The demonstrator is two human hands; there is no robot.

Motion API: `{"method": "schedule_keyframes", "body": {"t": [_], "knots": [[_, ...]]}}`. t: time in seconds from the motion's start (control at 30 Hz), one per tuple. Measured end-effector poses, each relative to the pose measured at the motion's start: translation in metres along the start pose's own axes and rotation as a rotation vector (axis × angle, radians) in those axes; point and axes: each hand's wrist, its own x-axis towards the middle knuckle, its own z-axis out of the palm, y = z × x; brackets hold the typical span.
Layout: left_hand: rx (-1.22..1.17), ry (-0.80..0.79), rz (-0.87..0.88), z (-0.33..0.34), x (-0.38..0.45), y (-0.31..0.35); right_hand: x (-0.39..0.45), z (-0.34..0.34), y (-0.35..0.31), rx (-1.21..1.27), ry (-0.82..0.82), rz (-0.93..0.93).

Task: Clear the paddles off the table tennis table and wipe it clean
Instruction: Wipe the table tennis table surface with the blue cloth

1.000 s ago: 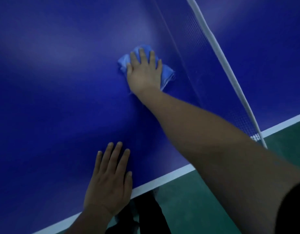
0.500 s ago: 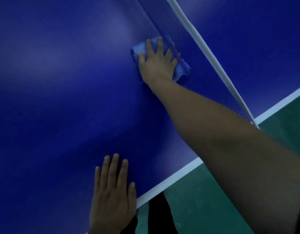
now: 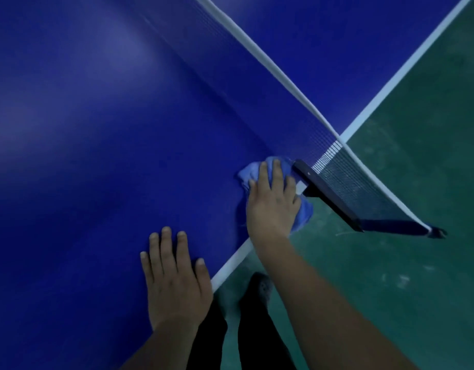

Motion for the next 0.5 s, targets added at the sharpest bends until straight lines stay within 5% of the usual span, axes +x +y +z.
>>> {"method": "schedule_keyframes", "body": {"t": [0.1,0.2,0.33,0.43,0.5], "knots": [[-0.021,0.014,0.004,-0.001,-0.002,0.001,-0.021,-0.013,0.062,0.070,-0.153,0.117],[-0.040,0.019,0.003,-0.001,-0.003,0.001,-0.035,-0.035,0.101,0.226,-0.018,0.312],[-0.040,0.029,0.006,-0.001,-0.002,0.001,-0.023,-0.042,0.048,0.225,0.270,-0.097],[-0.039,0.042,0.004,0.000,0.000,0.001,0.016,-0.019,0.004,0.081,0.142,-0.281],[-0.035,0.042,0.000,0.001,0.001,0.002,0.025,-0.015,0.012,-0.056,0.060,-0.195]]}}
